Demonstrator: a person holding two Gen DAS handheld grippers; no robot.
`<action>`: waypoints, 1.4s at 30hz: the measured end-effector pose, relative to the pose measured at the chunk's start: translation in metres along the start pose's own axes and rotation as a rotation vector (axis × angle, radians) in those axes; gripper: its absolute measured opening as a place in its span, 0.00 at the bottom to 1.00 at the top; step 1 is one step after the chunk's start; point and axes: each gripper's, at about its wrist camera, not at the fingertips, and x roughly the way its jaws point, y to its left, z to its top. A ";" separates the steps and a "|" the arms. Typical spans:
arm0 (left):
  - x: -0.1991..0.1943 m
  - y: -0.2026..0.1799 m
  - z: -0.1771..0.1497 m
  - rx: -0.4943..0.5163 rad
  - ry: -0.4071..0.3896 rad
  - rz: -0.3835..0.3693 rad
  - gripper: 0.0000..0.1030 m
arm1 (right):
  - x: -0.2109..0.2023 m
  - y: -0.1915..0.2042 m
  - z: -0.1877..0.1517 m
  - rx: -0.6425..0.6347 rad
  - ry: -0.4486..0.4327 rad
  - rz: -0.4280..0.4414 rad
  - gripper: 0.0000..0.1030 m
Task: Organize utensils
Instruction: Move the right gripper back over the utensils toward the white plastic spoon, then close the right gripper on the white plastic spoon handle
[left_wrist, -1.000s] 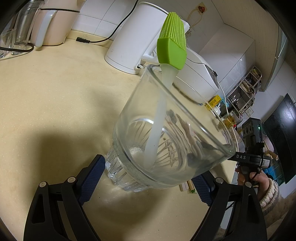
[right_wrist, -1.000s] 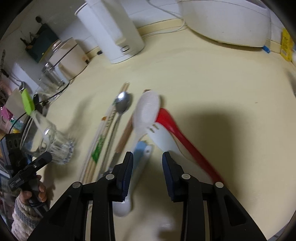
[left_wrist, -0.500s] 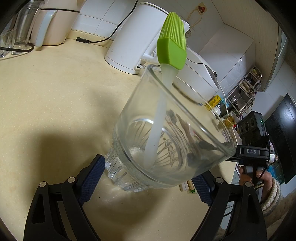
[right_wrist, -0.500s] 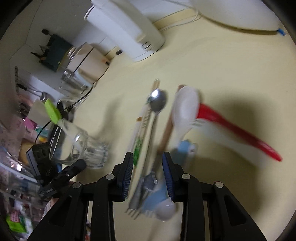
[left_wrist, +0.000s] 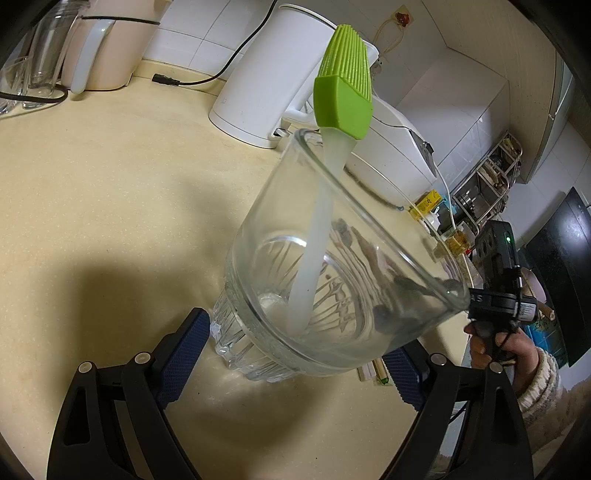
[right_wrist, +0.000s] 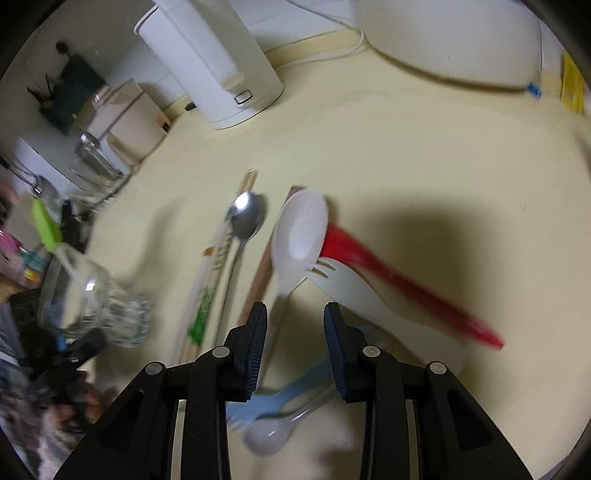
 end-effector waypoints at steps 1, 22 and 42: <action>-0.001 0.001 0.000 0.000 0.000 0.000 0.89 | 0.002 0.002 0.002 -0.017 -0.006 -0.023 0.32; 0.000 -0.001 0.000 -0.002 -0.002 -0.005 0.89 | 0.030 0.018 0.043 -0.108 -0.009 -0.049 0.35; 0.000 0.004 0.002 -0.004 -0.003 -0.013 0.89 | 0.040 0.048 0.028 -0.257 -0.065 -0.038 0.37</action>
